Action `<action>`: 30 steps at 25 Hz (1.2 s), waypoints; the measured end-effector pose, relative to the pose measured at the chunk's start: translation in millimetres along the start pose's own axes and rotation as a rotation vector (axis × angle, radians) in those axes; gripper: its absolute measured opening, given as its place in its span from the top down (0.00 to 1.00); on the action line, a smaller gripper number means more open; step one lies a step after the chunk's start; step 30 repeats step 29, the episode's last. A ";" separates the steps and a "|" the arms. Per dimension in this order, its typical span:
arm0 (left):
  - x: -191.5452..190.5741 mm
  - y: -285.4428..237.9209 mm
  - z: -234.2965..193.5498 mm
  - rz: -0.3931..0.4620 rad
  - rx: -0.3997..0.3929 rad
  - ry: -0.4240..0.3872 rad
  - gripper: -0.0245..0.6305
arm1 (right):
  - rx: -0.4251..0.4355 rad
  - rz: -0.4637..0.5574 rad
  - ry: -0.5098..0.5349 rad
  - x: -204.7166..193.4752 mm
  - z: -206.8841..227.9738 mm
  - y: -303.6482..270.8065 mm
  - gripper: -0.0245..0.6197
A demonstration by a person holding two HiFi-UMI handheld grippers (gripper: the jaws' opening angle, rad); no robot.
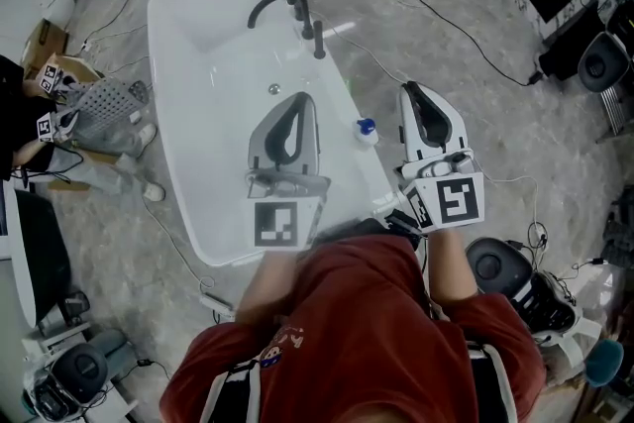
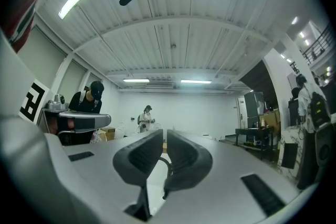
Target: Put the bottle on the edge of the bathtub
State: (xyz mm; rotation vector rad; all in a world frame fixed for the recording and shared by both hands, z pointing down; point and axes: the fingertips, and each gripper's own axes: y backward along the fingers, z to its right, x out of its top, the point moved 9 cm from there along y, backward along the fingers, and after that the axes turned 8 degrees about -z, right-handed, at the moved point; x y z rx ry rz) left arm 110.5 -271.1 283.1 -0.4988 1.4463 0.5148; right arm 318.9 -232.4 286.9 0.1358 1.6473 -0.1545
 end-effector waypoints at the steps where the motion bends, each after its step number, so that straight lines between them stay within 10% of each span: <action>1: -0.1 -0.9 1.1 0.001 -0.003 -0.002 0.94 | -0.002 -0.015 0.015 -1.2 -0.2 -1.0 0.91; 30: -7.6 -14.3 23.2 -0.035 -0.023 -0.004 0.94 | 0.007 -0.081 0.131 -8.2 9.3 -2.6 0.94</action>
